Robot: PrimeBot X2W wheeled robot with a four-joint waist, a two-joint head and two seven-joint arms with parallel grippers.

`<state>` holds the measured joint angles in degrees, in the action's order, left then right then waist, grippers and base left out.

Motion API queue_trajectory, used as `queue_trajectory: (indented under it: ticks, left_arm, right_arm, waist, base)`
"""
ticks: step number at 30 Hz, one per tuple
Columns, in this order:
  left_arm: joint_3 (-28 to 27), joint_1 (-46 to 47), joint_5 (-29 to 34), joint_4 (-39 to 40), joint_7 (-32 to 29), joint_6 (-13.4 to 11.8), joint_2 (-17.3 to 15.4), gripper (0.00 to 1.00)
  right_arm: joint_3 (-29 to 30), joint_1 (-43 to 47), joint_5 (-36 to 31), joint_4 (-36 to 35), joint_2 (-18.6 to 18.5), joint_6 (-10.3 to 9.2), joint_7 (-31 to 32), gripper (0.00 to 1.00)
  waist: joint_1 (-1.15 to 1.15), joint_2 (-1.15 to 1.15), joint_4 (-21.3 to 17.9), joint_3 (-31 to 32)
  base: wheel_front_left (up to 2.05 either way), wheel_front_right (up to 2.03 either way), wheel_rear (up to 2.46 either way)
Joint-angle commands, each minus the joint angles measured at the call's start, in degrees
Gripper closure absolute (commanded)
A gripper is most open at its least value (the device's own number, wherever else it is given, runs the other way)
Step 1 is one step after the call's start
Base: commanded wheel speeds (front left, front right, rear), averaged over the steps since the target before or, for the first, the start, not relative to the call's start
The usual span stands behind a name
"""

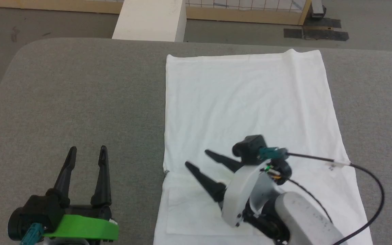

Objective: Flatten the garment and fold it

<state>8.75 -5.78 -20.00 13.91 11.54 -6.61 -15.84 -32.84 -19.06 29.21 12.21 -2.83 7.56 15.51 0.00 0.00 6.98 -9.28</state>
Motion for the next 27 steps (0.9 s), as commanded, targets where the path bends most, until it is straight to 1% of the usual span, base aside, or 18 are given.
queue_trajectory:
  ticks: [1, 5, 7, 10, 12, 14, 16, 18, 22, 24, 27]
  left_arm:
    - [-0.01, 1.02, -0.07, 0.39, 0.41, -0.03, -0.14, 0.0]
    - [0.43, 0.77, 0.02, 0.72, 0.26, 0.0, -0.27, 0.0]
    - [0.63, 0.64, 0.03, 0.83, 0.17, -0.01, -0.31, 0.0]
    - [0.61, 0.31, -0.05, 1.04, 0.26, -0.01, -0.5, 0.0]
    - [0.84, -0.22, -0.23, 1.11, 0.35, 0.22, -0.58, 0.0]
    - [0.97, -0.96, -0.6, 1.04, 0.55, 0.41, -0.49, 0.0]
    - [1.06, -1.61, -0.64, 0.81, 0.8, 0.37, -0.43, 0.0]
    - [1.08, -2.07, -0.67, 0.45, 0.92, 0.15, -0.3, 0.0]
    - [0.89, -0.84, -0.81, 0.4, 0.32, -0.02, -0.51, 0.0]
    - [0.61, 1.65, -0.77, 0.94, -0.72, 0.54, -1.49, 0.0]
    - [0.25, 8.7, 0.09, 2.48, -4.33, 2.1, -4.5, 0.0]
  right_arm:
    - [2.49, -0.67, -1.04, -1.13, -0.06, -0.08, -0.3, 0.0]
    - [12.75, 1.18, -8.11, -6.38, -0.12, -0.08, 0.38, 0.0]
    - [18.2, 3.32, -11.23, -10.31, -0.45, -0.08, 0.95, 0.0]
    - [27.29, 7.67, -16.56, -17.21, -0.7, -0.08, 1.18, 0.0]
    - [32.55, 10.68, -19.95, -21.28, -0.6, -0.08, 0.48, 0.0]
    - [36.63, 13.82, -22.59, -24.5, -0.39, -0.08, -0.76, 0.0]
    - [39.55, 16.79, -23.85, -26.51, -0.19, -0.08, -2.24, 0.0]
    - [41.16, 19.35, -23.99, -26.85, -0.11, -0.08, -3.07, 0.0]
    - [42.0, 22.04, -20.9, -26.86, -0.07, -0.08, -4.47, 0.0]
    - [41.99, 22.17, -19.97, -27.16, -0.07, -0.08, -5.09, 0.0]
    - [42.03, 21.3, -19.38, -28.48, -0.06, -0.08, -5.58, 0.0]
  waist:
    - [0.0, 0.0, -0.92, 0.08]
    - [0.0, 0.0, -2.38, 0.43]
    - [0.0, 0.0, -3.05, 0.55]
    - [0.0, 0.0, -3.94, 0.81]
    - [0.0, 0.0, -4.58, 0.89]
    - [0.0, 0.0, -5.2, 0.93]
    - [0.0, 0.0, -5.69, 0.94]
    - [0.0, 0.0, -6.08, 0.87]
    - [0.0, 0.0, -6.61, -0.04]
    - [0.0, 0.0, -6.68, -0.93]
    - [0.0, 0.0, -6.34, -3.16]
  base:
    - [0.0, 0.0, 0.0]
    - [0.0, 0.0, 0.0]
    - [0.0, 0.0, 0.0]
    - [0.0, 0.0, 0.0]
    - [0.0, 0.0, 0.0]
    - [0.0, 0.0, 0.0]
    - [0.0, 0.0, 0.0]
    - [0.0, 0.0, 0.0]
    - [0.0, 0.0, 0.0]
    - [0.0, 0.0, 0.0]
    - [0.0, 0.0, 0.0]
